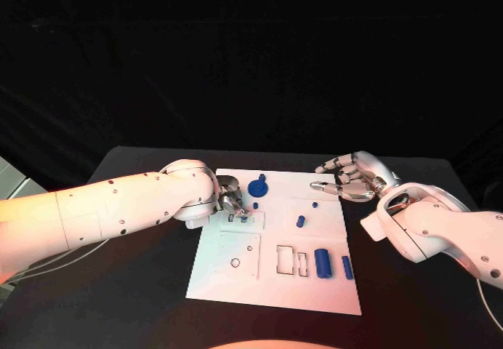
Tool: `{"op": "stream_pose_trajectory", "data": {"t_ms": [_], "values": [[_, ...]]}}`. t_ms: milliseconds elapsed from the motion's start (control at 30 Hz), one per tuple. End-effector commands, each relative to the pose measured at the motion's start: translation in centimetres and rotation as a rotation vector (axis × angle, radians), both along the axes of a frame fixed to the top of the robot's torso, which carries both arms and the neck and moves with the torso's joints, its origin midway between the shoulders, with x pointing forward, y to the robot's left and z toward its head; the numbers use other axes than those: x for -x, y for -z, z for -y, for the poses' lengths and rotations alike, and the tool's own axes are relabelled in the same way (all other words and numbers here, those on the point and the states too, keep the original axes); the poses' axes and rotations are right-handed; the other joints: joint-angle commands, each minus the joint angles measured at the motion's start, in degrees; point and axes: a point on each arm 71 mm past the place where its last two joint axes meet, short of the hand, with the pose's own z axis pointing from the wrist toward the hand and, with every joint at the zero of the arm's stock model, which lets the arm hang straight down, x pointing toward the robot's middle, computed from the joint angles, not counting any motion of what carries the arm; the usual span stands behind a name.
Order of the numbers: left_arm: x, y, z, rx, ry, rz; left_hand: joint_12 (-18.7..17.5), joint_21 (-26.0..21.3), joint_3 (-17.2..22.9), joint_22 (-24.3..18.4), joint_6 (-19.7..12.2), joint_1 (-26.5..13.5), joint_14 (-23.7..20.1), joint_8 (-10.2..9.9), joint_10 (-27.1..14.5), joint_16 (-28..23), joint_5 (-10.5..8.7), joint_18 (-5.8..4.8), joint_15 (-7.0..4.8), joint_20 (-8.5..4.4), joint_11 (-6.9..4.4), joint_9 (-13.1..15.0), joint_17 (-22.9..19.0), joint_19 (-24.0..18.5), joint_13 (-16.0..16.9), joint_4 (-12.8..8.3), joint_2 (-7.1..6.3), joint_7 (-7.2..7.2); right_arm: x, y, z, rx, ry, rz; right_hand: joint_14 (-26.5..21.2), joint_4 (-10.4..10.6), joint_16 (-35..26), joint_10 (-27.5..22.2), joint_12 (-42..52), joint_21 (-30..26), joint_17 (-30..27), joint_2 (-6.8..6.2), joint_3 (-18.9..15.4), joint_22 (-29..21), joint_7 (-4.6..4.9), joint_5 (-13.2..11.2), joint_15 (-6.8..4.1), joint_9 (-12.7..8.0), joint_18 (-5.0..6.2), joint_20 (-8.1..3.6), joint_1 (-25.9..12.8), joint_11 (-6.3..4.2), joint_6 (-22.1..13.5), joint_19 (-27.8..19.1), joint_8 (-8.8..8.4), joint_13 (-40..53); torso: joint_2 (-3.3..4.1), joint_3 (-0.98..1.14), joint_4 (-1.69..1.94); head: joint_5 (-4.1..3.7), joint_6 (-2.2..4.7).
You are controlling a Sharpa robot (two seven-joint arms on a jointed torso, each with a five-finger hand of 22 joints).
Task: Assemble the parts on the task board
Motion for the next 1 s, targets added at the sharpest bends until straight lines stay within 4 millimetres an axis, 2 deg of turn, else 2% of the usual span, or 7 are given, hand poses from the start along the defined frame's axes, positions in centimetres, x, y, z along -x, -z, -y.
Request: {"op": "stream_pose_trajectory", "data": {"t_ms": [33,1000], "values": [[0.18,0.04,0.28,-0.012,0.03,0.01,0.2,0.2,13.1,0.1,1.1,-0.6,4.6,0.4,0.3,0.2,0.33,-0.45,-0.26,-0.26,-0.12,-0.1,10.1,0.4,-0.1,-12.6,0.01,-0.46,0.05,0.04,-0.18,0.009,-0.019,0.0,6.1,0.1,0.1,2.2,-0.3,-0.4,14.8,0.34,0.1,14.4,0.05,0.1,0.38,-0.1,-0.11,0.19,0.0,0.21,-0.1,5.5,0.04,11.4,-0.04,0.01,0.0,0.08,0.01],[0.74,0.42,0.24,-0.031,0.044,-0.001,0.1,0.3,13.5,0.2,1.2,-0.7,4.6,0.3,0.3,0.2,0.32,-0.47,-0.25,-0.27,-0.12,-0.1,10.2,0.5,-0.1,-13.0,-0.03,-0.46,0.04,0.16,-0.18,0.013,-0.021,-0.005,6.1,0.1,0.1,2.2,-0.2,-0.3,14.8,0.47,0.0,14.4,0.05,0.1,0.37,-0.1,-0.11,0.18,-0.4,0.2,-0.2,5.5,0.05,11.4,0.0,0.03,0.02,0.15,0.24]]}}
